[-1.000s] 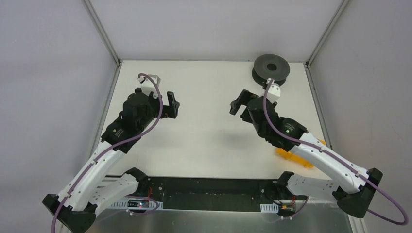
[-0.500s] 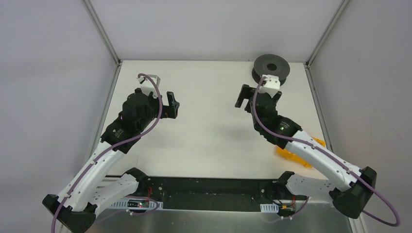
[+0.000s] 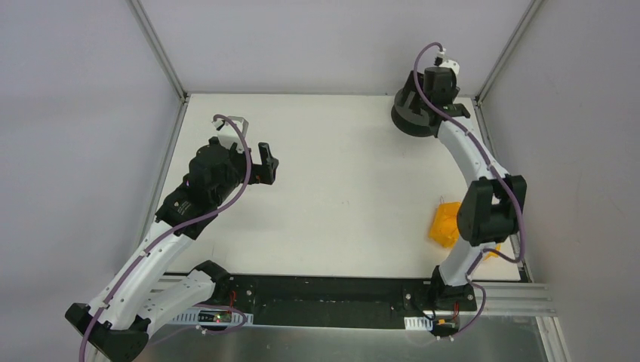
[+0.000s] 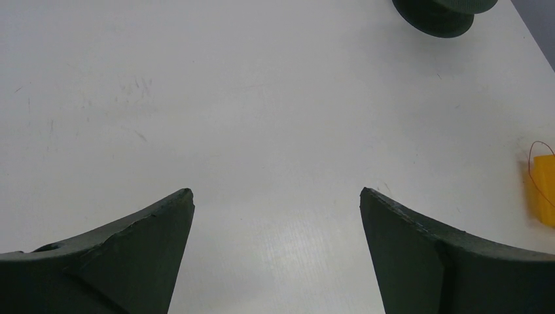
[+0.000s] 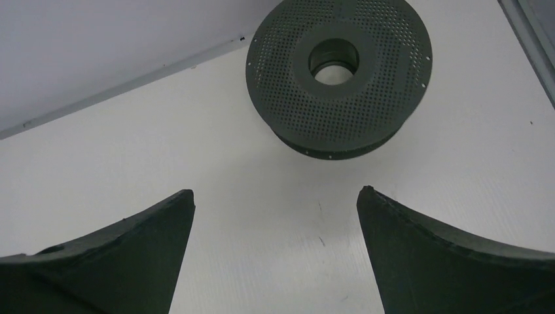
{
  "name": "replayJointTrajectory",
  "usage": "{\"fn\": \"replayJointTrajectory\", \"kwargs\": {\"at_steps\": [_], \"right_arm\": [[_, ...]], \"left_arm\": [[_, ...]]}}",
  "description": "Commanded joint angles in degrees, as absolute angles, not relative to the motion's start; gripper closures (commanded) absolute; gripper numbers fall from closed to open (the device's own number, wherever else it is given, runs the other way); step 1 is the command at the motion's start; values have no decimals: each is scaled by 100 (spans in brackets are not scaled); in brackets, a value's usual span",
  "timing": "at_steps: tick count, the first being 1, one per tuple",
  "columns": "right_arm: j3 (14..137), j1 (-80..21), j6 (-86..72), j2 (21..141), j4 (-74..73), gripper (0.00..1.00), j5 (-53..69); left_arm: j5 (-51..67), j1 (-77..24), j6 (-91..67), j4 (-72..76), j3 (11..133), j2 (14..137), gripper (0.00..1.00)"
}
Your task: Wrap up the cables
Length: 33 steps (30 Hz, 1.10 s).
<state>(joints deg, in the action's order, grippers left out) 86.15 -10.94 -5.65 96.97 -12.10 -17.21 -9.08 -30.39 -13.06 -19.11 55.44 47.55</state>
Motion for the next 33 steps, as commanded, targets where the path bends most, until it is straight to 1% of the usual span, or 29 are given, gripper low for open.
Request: {"fn": "replayJointTrajectory", "kwargs": {"at_steps": [1, 9, 13, 15, 19, 25, 29, 33], "right_arm": [[9920, -723, -339, 10732, -1733, 1, -861], [11403, -219, -271, 12331, -1847, 1, -256], [11574, -202, -177, 12735, -1368, 1, -67], [11679, -198, -201, 12957, -1139, 1, -164], [12201, -176, -356, 13551, -1277, 1, -470], [12702, -131, -414, 14185, -983, 1, -454], [13056, -99, -478, 14472, -1302, 1, 248], [12749, -110, -566, 14244, -1431, 1, 769]], "left_arm": [[-830, -3067, -1296, -1731, 5573, 4715, 3], [-745, -3066, -1277, -1738, 5599, 4748, 3], [-796, -3068, -1241, -1732, 5586, 4720, 3], [-798, -3068, -1232, -1731, 5591, 4739, 3], [-725, -3067, -1210, -1736, 5603, 4835, 3], [-752, -3059, -1133, -1740, 5620, 4988, 3], [-781, -3059, -1077, -1745, 5628, 5057, 3], [-750, -3050, -1038, -1735, 5631, 5071, 3]]}}
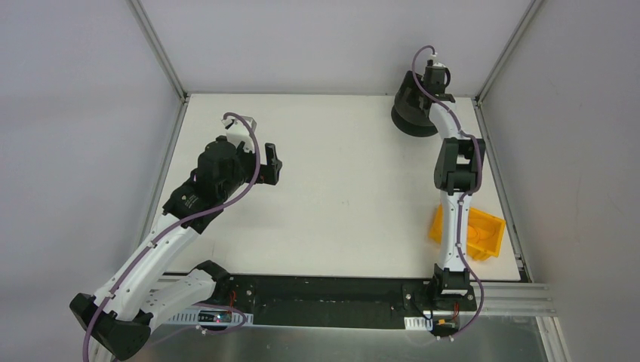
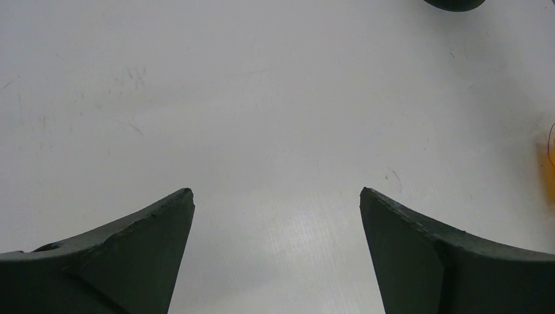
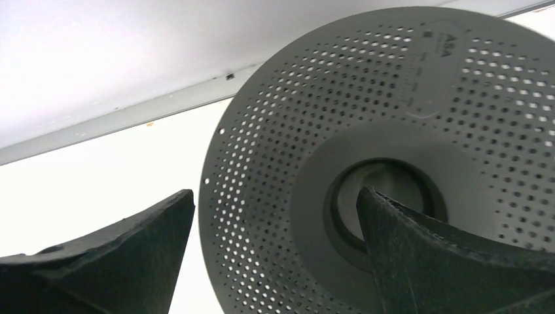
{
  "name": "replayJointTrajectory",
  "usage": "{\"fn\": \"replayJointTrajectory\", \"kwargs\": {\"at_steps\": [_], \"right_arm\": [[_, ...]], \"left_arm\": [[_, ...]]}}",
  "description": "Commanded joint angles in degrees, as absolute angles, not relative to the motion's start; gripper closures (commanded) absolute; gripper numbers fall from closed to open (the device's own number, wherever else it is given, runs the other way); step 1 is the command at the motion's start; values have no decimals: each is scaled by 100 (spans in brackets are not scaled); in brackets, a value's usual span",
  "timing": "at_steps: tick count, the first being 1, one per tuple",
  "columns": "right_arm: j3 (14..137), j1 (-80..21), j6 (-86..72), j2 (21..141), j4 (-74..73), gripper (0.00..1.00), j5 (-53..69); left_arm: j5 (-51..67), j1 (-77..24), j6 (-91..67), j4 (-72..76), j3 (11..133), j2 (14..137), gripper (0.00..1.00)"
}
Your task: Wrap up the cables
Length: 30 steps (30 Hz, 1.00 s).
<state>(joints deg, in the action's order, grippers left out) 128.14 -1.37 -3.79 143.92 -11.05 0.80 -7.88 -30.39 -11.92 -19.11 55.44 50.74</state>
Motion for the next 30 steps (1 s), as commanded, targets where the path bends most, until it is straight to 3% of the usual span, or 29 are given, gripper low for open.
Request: {"fn": "replayJointTrajectory", "kwargs": {"at_steps": [1, 5, 14, 22, 30], "right_arm": [[12525, -108, -642, 14095, -1376, 2, 950], [11749, -165, -1079, 13592, -1133, 6, 1900], [9845, -1142, -1734, 12347, -686, 12, 2279], [7756, -2858, -2632, 11005, 312, 16, 2079], [6854, -3748, -3166, 9837, 250, 18, 1615]], "left_arm": [[-743, -3055, -1037, -1736, 5632, 5066, 3], [-764, -3032, -1023, -1740, 5631, 5051, 3], [-1070, -3024, -1028, -1761, 5585, 5126, 3], [-1257, -2971, -1971, -2434, 6031, 5762, 9], [-869, -2900, -2407, -2589, 6107, 5886, 11]]}}
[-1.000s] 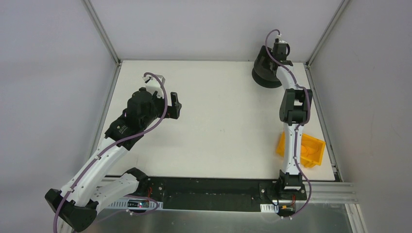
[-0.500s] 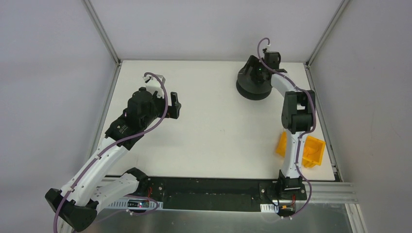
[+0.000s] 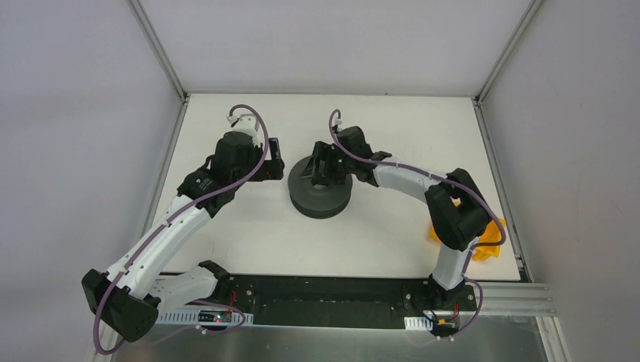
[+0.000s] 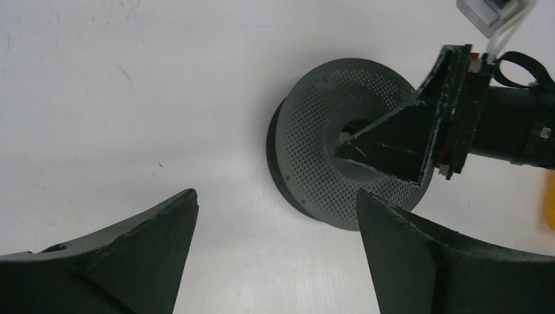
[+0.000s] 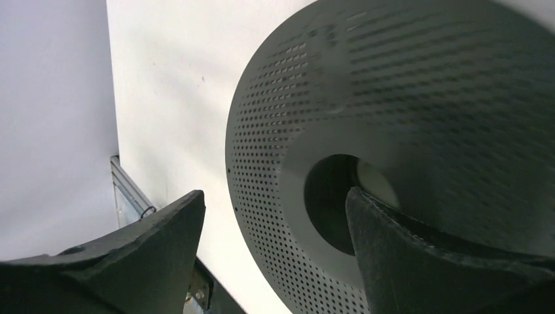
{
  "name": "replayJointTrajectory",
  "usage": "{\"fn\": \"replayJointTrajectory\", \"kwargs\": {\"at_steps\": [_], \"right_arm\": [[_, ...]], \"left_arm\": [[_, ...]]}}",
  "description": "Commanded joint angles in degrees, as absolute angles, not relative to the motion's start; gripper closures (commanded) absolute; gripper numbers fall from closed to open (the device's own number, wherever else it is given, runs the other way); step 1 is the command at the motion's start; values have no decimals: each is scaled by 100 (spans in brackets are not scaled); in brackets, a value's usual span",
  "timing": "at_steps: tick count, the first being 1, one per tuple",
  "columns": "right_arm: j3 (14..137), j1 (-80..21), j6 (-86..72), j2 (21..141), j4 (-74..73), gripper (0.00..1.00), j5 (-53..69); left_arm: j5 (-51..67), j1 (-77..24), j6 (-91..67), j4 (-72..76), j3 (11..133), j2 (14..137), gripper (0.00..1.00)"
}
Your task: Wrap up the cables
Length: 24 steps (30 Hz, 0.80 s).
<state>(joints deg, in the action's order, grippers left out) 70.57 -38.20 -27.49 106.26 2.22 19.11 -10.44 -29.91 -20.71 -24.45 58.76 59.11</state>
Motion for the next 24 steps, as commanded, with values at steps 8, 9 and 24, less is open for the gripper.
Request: {"fn": "replayJointTrajectory", "kwargs": {"at_steps": [8, 9, 24], "right_arm": [[6666, -3741, -3358, 8097, -1614, 19, 123], [6588, -3744, -3534, 7871, -1954, 20, -453], [5237, -1914, -5741, 5171, -4684, 47, -3410]], "left_arm": [[-881, -2725, -2039, -2764, 6346, 5942, 13], [-993, -2725, -1869, -2776, 6391, 5914, 14], [-1092, -2752, -1481, -2487, 5728, 5229, 11]]}}
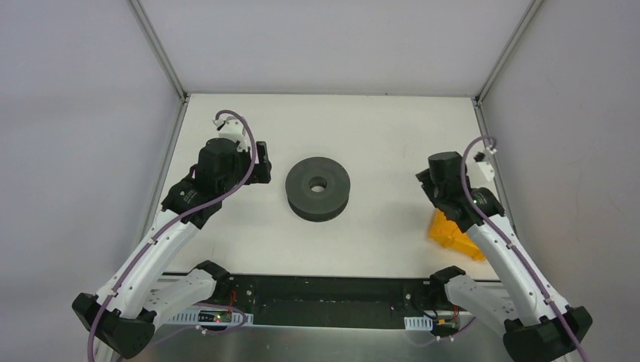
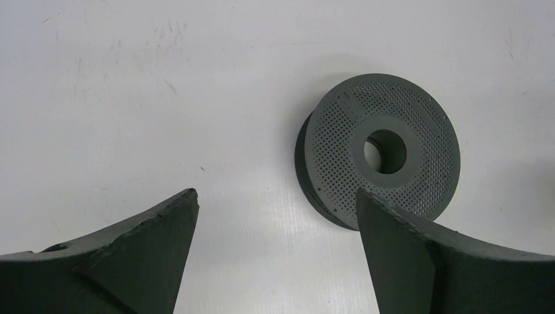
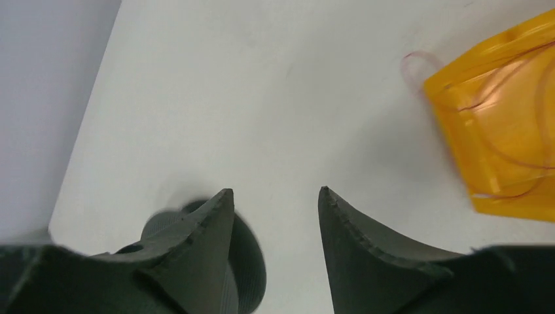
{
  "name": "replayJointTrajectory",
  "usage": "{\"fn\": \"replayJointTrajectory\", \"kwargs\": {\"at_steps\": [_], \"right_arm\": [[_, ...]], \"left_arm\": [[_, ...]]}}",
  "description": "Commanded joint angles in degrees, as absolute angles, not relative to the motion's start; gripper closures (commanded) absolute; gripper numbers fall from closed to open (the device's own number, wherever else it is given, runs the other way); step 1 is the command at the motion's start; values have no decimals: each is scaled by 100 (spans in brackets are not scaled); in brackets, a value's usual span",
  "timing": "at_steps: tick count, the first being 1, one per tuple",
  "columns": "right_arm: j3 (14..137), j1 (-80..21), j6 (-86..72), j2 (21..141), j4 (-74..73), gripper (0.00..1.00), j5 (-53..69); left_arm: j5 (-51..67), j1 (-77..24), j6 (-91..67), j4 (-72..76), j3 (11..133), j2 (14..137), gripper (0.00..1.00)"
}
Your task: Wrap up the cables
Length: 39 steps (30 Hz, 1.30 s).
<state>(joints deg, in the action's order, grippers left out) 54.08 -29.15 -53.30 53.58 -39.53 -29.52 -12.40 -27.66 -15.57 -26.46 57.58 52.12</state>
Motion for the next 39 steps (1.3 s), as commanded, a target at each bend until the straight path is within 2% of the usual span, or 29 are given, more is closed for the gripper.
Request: {"fn": "replayJointTrajectory", "kwargs": {"at_steps": [1, 3, 4, 6, 9, 17, 23, 32, 35, 37, 39], "right_arm": [[5171, -1647, -5702, 5161, -4683, 47, -3368], [5042, -1300, -5239, 5176, -4423, 45, -3354], [4930, -1227, -4268, 5217, -4093, 41, -3205], [4864, -1213, -2667, 5294, -3575, 40, -2572], [4855, -1197, -1941, 5565, -3294, 39, -2574], [5143, -1142, -1640, 6748, -3718, 42, -3252], [5252, -968, -1271, 7373, -3504, 52, -3095], [5366, -862, -1128, 7981, -3533, 59, -3295], [5410, -853, -1106, 8107, -3547, 69, -3405], [5484, -861, -1081, 8160, -3659, 82, -3426], [5746, -860, -1047, 8134, -3957, 99, -3428]], "left_arm": [[-1054, -2751, -1512, -2492, 5724, 5249, 11], [-916, -2759, -1546, -2488, 5724, 5275, 12], [-842, -2767, -1566, -2492, 5723, 5285, 12], [-778, -2777, -1580, -2488, 5733, 5294, 12], [-756, -2777, -1590, -2488, 5747, 5266, 12], [-791, -2778, -1626, -2487, 5707, 5233, 12], [-826, -2780, -1601, -2487, 5713, 5261, 12], [-855, -2777, -1591, -2492, 5711, 5271, 12], [-790, -2777, -1566, -2488, 5701, 5268, 12], [-778, -2777, -1554, -2487, 5699, 5271, 12], [-753, -2777, -1547, -2483, 5697, 5273, 12]]}}
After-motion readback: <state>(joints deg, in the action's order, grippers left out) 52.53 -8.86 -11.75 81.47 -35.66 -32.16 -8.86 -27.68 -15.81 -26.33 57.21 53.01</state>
